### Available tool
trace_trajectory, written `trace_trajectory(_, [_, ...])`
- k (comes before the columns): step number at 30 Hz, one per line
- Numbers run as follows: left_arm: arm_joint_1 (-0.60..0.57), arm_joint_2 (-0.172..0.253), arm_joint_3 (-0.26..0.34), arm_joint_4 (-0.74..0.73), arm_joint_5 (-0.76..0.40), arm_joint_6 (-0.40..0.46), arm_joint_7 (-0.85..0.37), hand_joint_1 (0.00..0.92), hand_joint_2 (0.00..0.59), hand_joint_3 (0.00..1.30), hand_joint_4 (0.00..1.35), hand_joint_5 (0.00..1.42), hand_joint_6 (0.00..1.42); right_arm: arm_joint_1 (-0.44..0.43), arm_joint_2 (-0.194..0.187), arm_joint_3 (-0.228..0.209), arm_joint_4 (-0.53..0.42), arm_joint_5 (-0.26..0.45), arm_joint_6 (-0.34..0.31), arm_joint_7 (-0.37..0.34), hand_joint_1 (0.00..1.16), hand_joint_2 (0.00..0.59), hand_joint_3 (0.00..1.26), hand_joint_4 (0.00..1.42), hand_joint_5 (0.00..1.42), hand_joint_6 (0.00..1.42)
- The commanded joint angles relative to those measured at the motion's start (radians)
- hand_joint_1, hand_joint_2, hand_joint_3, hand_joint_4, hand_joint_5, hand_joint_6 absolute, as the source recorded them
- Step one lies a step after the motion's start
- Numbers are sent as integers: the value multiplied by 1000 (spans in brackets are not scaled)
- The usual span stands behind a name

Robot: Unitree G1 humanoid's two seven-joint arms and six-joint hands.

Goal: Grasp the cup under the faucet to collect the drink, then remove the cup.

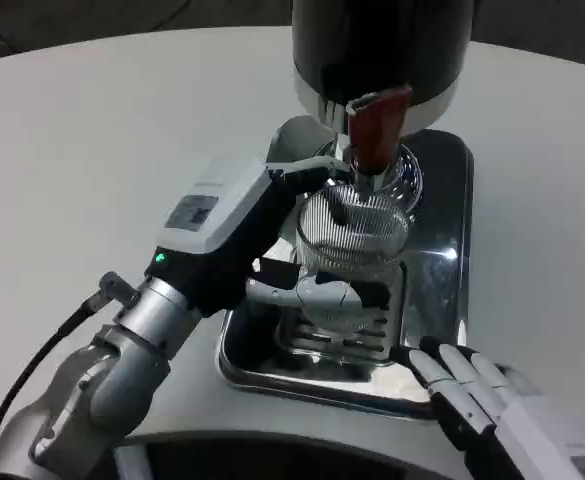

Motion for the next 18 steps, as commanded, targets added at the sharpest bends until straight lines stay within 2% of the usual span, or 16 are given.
trace_trajectory(1, [-5, -2, -9, -37, 6, -17, 14, 501, 152, 1061, 1260, 1424, 1424, 29, 2, -15, -15, 24, -25, -9, 349, 399, 66, 0, 0, 0])
trace_trajectory(7, [2, 1, -17, -53, 13, -12, 11, 503, 144, 1048, 1236, 1419, 1424, 49, 11, -30, -15, 37, -47, -14, 350, 399, 72, 0, 0, 0])
trace_trajectory(11, [10, 9, -20, -63, 12, -9, -1, 459, 99, 983, 1146, 1391, 1424, 66, 15, -41, -15, 48, -64, -15, 351, 399, 73, 0, 0, 0])
trace_trajectory(14, [18, 12, -17, -73, 12, -5, -1, 417, 62, 906, 1005, 1280, 1424, 70, 19, -48, -15, 55, -71, -12, 351, 399, 73, 0, 0, 0])
trace_trajectory(18, [24, 16, -14, -83, 10, 1, -1, 376, 51, 851, 936, 1184, 1424, 71, 22, -56, -15, 66, -77, -8, 351, 399, 73, 0, 0, 0])
